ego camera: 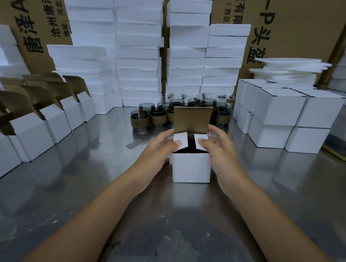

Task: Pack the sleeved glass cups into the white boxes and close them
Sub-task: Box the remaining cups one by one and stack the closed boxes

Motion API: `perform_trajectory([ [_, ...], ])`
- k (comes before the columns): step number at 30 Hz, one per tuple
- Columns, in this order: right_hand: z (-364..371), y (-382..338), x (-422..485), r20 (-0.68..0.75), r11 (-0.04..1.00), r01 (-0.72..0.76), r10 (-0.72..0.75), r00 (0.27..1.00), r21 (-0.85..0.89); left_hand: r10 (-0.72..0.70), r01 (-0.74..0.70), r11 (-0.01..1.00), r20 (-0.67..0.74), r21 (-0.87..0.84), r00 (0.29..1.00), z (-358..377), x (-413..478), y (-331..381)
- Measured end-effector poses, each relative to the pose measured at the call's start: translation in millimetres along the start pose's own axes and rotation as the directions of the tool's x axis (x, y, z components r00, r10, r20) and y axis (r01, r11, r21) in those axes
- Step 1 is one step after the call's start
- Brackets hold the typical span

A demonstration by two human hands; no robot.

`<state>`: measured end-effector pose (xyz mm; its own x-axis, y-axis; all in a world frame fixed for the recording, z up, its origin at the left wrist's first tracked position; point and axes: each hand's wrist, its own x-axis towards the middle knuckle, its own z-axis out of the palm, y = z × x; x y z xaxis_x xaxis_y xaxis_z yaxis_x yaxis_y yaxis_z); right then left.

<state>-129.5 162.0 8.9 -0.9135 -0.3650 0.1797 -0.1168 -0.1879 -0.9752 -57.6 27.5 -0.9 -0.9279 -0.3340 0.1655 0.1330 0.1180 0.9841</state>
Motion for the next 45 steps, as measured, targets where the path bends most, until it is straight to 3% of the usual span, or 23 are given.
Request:
perform_trajectory([
  [8, 0, 3, 4, 0.057, 0.997, 0.078, -0.077, 0.995, -0.012, 0.028, -0.027, 0.997, 0.015, -0.077, 1.000, 0, 0, 5],
  [14, -3, 3, 3, 0.068, 0.997, 0.015, -0.020, 0.997, 0.077, 0.022, -0.007, 0.977, 0.068, -0.214, 0.997, -5, -1, 5],
  [21, -2, -3, 1, -0.001, 0.994, -0.007, 0.007, 1.000, 0.112, -0.024, 0.037, 0.974, 0.062, -0.222, 0.998, -5, -2, 7],
  [25, 2, 1, -6, 0.127, 0.972, 0.226, -0.217, 0.968, -0.063, -0.004, 0.013, 0.968, 0.038, -0.251, 0.999, -3, -3, 9],
  [28, 2, 7, -7, 0.157, 0.920, 0.291, -0.257, 0.954, -0.264, 0.041, -0.034, 0.949, 0.018, -0.313, 0.999, -3, -4, 10],
  [33, 3, 2, -11, 0.154, 0.913, 0.318, -0.286, 0.946, -0.256, 0.094, -0.088, 0.956, 0.007, -0.279, 0.996, -3, -5, 6],
  [38, -2, 3, -9, 0.195, 0.839, 0.403, -0.355, 0.914, -0.366, 0.092, -0.075, 0.945, 0.041, -0.319, 0.995, -8, -4, 3],
  [42, -4, 4, -7, 0.232, 0.853, 0.377, -0.310, 0.922, -0.360, 0.102, -0.074, 0.942, 0.067, -0.327, 0.993, -10, -4, 2],
  [45, -1, 1, -6, 0.180, 0.905, 0.322, -0.280, 0.943, -0.278, 0.093, -0.064, 0.943, 0.077, -0.325, 0.993, -11, -4, 2],
])
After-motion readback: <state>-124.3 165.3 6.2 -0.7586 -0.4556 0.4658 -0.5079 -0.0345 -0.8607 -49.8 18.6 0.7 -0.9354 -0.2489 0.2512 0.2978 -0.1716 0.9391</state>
